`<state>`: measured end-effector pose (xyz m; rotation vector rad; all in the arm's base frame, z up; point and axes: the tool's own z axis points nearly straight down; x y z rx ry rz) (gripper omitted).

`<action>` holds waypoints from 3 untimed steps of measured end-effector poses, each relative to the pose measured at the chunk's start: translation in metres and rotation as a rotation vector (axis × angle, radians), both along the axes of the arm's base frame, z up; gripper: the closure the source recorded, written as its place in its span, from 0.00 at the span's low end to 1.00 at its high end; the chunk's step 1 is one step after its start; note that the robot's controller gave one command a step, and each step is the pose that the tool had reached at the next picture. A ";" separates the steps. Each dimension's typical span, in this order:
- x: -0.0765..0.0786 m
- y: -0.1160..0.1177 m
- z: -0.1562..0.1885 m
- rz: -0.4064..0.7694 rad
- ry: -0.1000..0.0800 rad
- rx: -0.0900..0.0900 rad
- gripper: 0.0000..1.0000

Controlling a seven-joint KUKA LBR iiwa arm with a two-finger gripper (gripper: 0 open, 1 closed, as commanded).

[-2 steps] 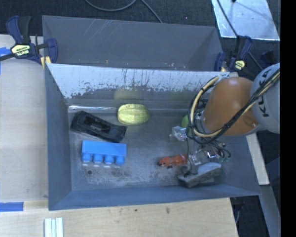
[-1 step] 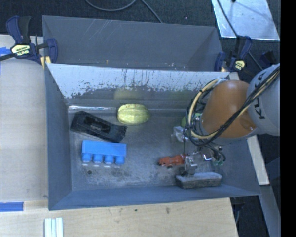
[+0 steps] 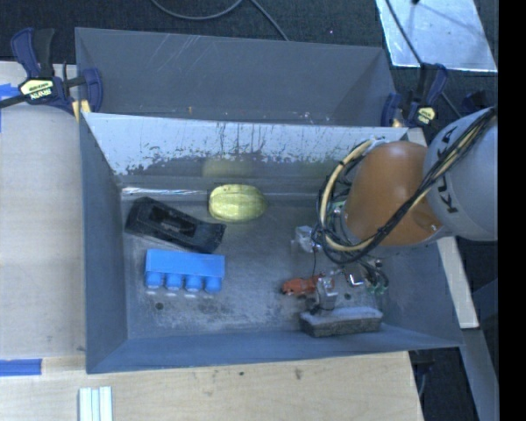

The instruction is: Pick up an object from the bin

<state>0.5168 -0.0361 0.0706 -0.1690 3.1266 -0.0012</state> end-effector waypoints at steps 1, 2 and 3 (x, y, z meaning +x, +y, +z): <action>0.002 -0.025 -0.004 -0.011 -0.006 -0.001 1.00; 0.002 -0.025 -0.004 -0.011 -0.006 -0.001 1.00; 0.002 -0.025 -0.001 -0.011 -0.005 -0.001 1.00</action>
Offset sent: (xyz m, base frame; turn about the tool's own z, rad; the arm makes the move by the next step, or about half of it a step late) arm 0.0000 0.0000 0.0000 0.0000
